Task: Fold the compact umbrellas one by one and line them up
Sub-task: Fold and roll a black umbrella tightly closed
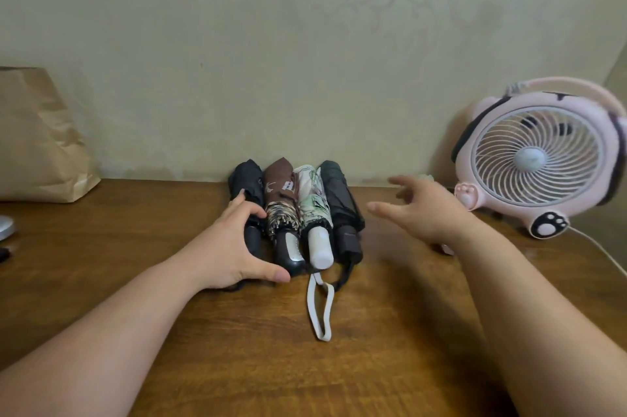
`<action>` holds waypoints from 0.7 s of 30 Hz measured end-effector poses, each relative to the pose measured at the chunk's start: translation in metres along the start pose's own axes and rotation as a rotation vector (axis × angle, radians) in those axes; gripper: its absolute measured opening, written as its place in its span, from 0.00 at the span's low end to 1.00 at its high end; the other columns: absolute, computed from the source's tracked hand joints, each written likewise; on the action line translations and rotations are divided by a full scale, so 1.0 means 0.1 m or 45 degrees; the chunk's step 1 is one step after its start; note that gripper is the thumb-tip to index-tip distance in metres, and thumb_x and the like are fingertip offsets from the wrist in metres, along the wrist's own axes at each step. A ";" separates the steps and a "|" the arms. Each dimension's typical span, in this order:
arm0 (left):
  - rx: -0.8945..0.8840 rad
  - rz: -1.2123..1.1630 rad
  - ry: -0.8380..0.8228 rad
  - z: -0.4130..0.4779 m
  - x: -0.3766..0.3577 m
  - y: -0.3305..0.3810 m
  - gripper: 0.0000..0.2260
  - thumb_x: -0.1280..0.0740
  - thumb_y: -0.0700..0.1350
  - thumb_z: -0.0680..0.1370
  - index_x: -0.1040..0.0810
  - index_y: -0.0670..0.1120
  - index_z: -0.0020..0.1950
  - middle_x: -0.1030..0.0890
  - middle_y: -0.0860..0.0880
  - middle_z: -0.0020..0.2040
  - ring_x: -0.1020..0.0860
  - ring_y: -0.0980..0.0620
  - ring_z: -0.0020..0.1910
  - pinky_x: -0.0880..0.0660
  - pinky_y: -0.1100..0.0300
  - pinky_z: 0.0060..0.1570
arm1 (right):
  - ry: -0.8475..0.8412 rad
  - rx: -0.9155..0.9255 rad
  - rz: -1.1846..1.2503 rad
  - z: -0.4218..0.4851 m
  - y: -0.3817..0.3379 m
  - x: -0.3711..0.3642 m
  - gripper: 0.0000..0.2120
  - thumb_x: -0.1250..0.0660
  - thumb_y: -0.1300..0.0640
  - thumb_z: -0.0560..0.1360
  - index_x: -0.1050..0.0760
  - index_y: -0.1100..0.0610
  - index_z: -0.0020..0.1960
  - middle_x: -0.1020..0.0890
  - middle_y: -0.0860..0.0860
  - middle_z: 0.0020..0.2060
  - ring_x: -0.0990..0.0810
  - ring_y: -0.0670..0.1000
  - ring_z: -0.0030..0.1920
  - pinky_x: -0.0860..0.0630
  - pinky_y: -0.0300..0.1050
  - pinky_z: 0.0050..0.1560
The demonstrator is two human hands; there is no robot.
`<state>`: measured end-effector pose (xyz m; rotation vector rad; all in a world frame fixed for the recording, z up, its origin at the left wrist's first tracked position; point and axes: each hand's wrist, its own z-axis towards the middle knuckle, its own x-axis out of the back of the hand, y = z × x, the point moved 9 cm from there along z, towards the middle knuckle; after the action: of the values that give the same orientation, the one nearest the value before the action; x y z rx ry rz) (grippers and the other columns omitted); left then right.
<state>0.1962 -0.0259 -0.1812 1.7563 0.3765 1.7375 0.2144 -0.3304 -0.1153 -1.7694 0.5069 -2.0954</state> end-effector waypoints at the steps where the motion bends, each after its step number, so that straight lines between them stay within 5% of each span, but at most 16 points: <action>1: -0.005 -0.004 0.009 0.00 0.00 0.00 0.51 0.20 0.71 0.51 0.36 0.62 0.69 0.58 0.55 0.84 0.49 0.54 0.82 0.42 0.55 0.77 | 0.205 -0.122 -0.137 0.02 0.22 0.17 0.36 0.29 0.33 0.70 0.28 0.51 0.71 0.21 0.55 0.63 0.23 0.57 0.64 0.26 0.51 0.63; 2: -0.009 -0.014 0.013 0.00 0.00 0.00 0.50 0.20 0.71 0.51 0.36 0.62 0.69 0.58 0.55 0.84 0.50 0.55 0.82 0.42 0.55 0.77 | 0.282 -0.246 -0.263 0.00 0.41 0.24 0.33 0.32 0.34 0.70 0.27 0.53 0.68 0.22 0.57 0.63 0.25 0.60 0.64 0.25 0.54 0.62; 5: -0.010 -0.037 0.005 -0.01 0.00 -0.01 0.51 0.21 0.73 0.49 0.37 0.63 0.68 0.58 0.56 0.84 0.50 0.55 0.82 0.42 0.54 0.78 | 0.031 -0.485 -0.359 -0.08 0.76 -0.05 0.31 0.33 0.42 0.71 0.31 0.52 0.71 0.25 0.59 0.65 0.25 0.63 0.63 0.24 0.54 0.61; 10: -0.024 -0.039 0.018 -0.02 0.01 0.02 0.53 0.20 0.70 0.52 0.39 0.63 0.73 0.57 0.57 0.84 0.51 0.54 0.82 0.43 0.53 0.78 | 0.062 -0.315 -0.258 -0.09 0.47 -0.21 0.25 0.36 0.58 0.75 0.28 0.54 0.72 0.23 0.59 0.66 0.25 0.62 0.66 0.27 0.51 0.63; 19: -0.039 -0.049 0.011 0.01 0.00 -0.04 0.58 0.20 0.72 0.50 0.42 0.70 0.77 0.58 0.56 0.84 0.51 0.54 0.82 0.44 0.53 0.79 | -0.075 0.045 0.041 -0.13 -0.30 -0.65 0.20 0.41 0.59 0.82 0.27 0.60 0.73 0.23 0.57 0.71 0.28 0.57 0.72 0.33 0.43 0.68; 21: -0.038 -0.055 0.009 0.02 -0.01 -0.05 0.58 0.21 0.73 0.49 0.42 0.70 0.76 0.58 0.56 0.84 0.51 0.55 0.82 0.44 0.53 0.79 | -0.154 0.063 0.175 -0.13 -0.25 -0.67 0.22 0.42 0.53 0.84 0.31 0.57 0.77 0.28 0.53 0.75 0.32 0.52 0.76 0.39 0.39 0.70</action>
<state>0.1990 -0.0228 -0.1846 1.7095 0.3871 1.7107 0.2112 -0.2750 -0.1631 -1.7684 0.5225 -1.8797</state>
